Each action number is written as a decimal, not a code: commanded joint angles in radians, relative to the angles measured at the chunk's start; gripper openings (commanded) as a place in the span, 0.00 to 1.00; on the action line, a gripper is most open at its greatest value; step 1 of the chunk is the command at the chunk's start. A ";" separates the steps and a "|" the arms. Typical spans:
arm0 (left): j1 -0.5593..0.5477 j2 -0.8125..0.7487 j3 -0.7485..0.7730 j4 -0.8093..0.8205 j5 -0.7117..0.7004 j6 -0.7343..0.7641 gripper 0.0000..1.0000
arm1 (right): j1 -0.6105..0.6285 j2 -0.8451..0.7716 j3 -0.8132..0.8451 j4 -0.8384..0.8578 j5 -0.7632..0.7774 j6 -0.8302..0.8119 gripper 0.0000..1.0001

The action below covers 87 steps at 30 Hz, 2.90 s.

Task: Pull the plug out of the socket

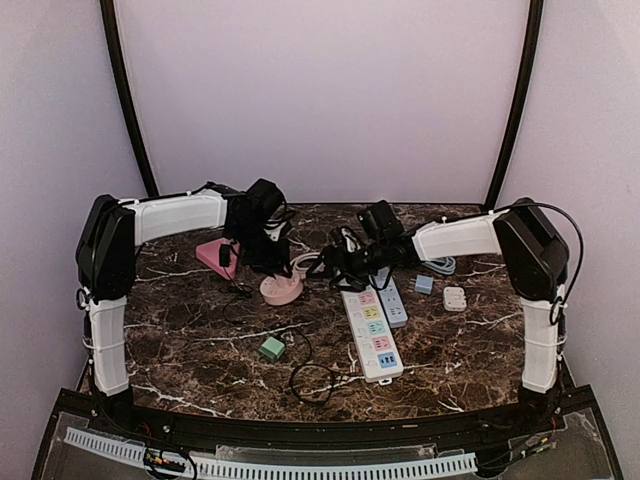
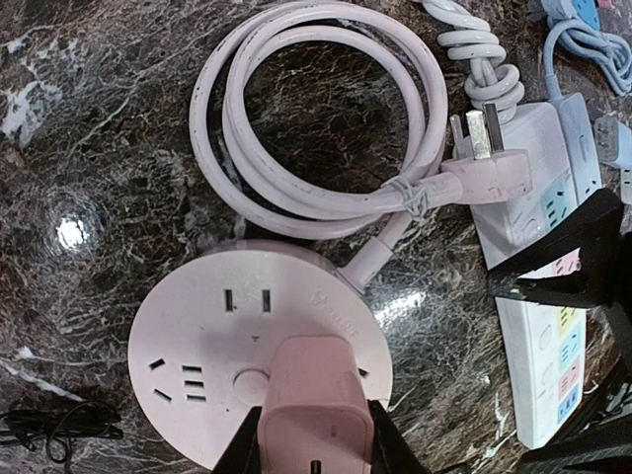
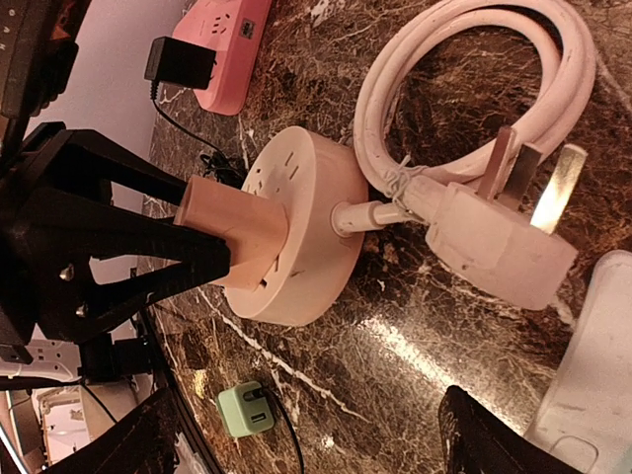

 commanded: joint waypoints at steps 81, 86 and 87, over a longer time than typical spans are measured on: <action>0.017 -0.484 -0.526 0.589 0.006 -0.294 0.12 | 0.038 0.242 0.279 -0.076 0.175 0.112 0.04; -0.030 -0.459 -0.516 0.587 -0.048 -0.275 0.11 | 0.039 0.244 0.285 -0.076 0.174 0.114 0.04; -0.035 -0.454 -0.517 0.588 -0.055 -0.282 0.10 | 0.039 0.244 0.286 -0.078 0.173 0.114 0.04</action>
